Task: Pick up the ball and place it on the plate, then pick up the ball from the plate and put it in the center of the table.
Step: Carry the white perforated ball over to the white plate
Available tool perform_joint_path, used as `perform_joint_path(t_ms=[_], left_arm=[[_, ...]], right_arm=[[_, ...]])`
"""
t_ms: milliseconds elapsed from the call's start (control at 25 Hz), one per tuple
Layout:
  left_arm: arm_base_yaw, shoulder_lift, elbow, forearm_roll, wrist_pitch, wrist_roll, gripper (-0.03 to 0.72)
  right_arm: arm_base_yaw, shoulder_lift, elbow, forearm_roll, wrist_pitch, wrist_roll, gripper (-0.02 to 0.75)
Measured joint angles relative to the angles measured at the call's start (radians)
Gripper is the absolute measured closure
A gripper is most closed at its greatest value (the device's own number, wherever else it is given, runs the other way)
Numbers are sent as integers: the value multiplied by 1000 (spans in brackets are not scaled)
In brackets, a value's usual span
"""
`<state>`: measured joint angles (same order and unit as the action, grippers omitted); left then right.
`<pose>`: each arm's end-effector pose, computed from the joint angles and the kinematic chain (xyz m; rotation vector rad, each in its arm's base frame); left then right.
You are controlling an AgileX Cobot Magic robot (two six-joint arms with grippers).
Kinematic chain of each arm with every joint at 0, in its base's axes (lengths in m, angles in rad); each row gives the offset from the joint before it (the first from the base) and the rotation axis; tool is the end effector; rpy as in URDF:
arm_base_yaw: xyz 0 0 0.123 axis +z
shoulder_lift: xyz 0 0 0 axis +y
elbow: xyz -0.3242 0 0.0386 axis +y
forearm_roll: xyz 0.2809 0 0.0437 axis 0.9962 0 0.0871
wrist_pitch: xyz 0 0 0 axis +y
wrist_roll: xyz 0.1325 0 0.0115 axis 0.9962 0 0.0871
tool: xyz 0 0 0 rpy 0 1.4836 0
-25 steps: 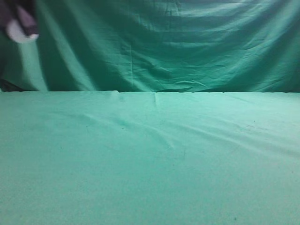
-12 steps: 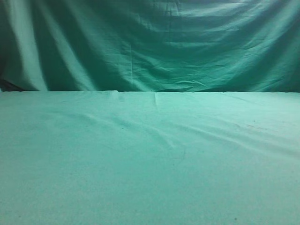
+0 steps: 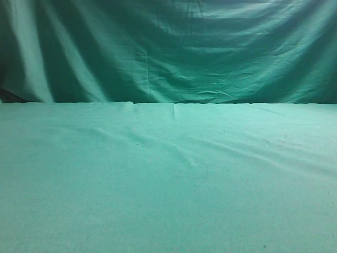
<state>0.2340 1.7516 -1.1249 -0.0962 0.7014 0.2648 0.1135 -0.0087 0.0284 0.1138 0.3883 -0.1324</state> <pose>0.3838 0.0830 0.1801 -0.0454 2.8036 0.0142 0.0822 0.0151 0.1552 -0.1620 1.8833 0.0997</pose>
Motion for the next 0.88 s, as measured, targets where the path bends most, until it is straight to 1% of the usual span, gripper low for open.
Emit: perform_joint_path(t_ms=[120, 160, 280, 320, 360, 400, 440, 480, 520, 560, 600, 640, 680, 720, 760, 800, 840, 880], left_arm=[[-14, 23, 0, 0, -21, 9, 398], [-19, 27, 0, 0, -29, 21, 398], [-37, 36, 0, 0, -31, 36, 398], [-37, 36, 0, 0, -31, 36, 398], [-44, 36, 0, 0, -35, 39, 398], [-49, 36, 0, 0, -42, 41, 344], [-53, 36, 0, 0, -46, 42, 313], [-55, 36, 0, 0, -49, 42, 259], [-57, 36, -13, -4, -46, 42, 126], [-57, 38, -27, -18, -35, 42, 80], [-58, 38, -47, -38, -17, 42, 45], [-58, 38, -83, -60, 16, 42, 44], [-58, 40, -113, -81, 44, 42, 44], [-58, 40, -153, -106, 81, 42, 44], [-58, 44, -194, -137, 121, 43, 44], [-58, 45, -237, -160, 163, 43, 114], [-58, 45, -271, -183, 199, 43, 170], [-58, 45, -311, -214, 241, 50, 250]], right_arm=[[0, 0, 0, 0, 0, 0, 738], [0, 0, 0, 0, 0, 0, 688], [0, 0, 0, 0, 0, -2, 688], [0, 0, 0, 0, 0, -2, 738], [0, 0, 0, 0, 0, -2, 688], [0, 0, 0, 0, 0, -2, 688], [0, 0, 0, 0, 0, -2, 688], [0, 0, 0, 0, 0, -2, 688], [0, 0, 0, 0, 0, -2, 688], [0, 0, 0, 0, 0, -2, 738], [0, 0, 0, 0, 0, -2, 738], [0, 0, 0, 0, 0, -2, 688], [0, 0, 0, 0, 0, -2, 688], [0, 0, 0, 0, 0, -2, 738], [0, 0, 0, 0, 0, -2, 738], [0, 0, 0, 0, 0, -2, 688], [0, 0, 0, 0, 0, -2, 688], [0, 0, 0, 0, 0, -2, 688]])
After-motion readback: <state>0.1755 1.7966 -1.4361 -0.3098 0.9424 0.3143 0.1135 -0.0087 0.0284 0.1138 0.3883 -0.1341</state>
